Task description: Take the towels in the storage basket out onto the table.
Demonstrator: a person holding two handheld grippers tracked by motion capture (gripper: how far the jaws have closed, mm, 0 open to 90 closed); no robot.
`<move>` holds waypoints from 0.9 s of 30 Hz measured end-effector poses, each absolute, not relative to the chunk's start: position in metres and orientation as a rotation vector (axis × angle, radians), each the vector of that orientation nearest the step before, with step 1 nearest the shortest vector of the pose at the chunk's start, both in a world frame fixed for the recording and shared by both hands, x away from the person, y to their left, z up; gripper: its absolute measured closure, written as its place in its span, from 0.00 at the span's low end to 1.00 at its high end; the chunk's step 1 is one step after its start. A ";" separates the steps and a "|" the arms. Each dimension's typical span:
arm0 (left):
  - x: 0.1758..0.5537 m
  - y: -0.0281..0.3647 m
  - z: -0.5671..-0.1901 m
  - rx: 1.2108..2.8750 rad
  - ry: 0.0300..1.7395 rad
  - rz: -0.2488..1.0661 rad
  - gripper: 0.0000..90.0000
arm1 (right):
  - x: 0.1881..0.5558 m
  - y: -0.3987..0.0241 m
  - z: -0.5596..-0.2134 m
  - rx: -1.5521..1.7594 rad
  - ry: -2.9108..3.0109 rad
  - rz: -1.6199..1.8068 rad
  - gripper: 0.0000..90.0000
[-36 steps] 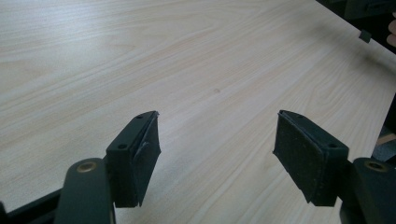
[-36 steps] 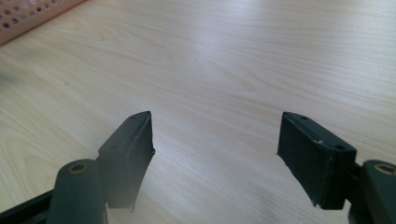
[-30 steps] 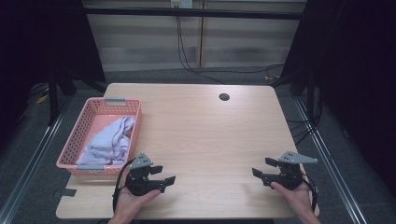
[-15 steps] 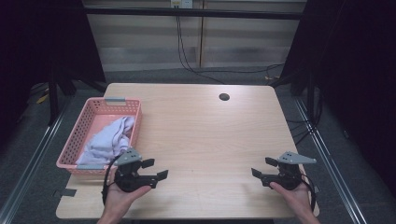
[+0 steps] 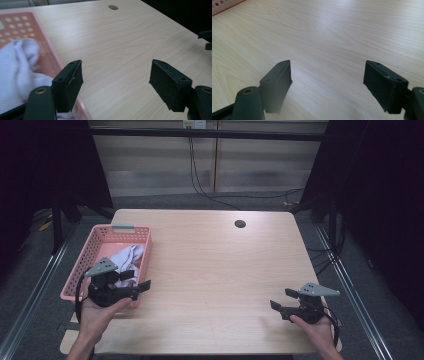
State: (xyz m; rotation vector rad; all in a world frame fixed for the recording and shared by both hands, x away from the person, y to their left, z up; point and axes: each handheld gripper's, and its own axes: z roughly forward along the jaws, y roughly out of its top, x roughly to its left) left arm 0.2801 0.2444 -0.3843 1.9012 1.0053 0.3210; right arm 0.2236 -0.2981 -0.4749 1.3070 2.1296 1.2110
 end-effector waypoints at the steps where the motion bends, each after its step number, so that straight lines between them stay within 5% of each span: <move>1: 0.282 0.246 -0.383 1.894 1.022 0.326 0.29 | 0.223 -0.298 -0.475 1.303 2.129 1.213 0.24; 27: 0.348 0.311 -0.405 2.058 1.307 0.286 0.21 | 0.224 -0.294 -0.474 1.277 2.156 1.208 0.23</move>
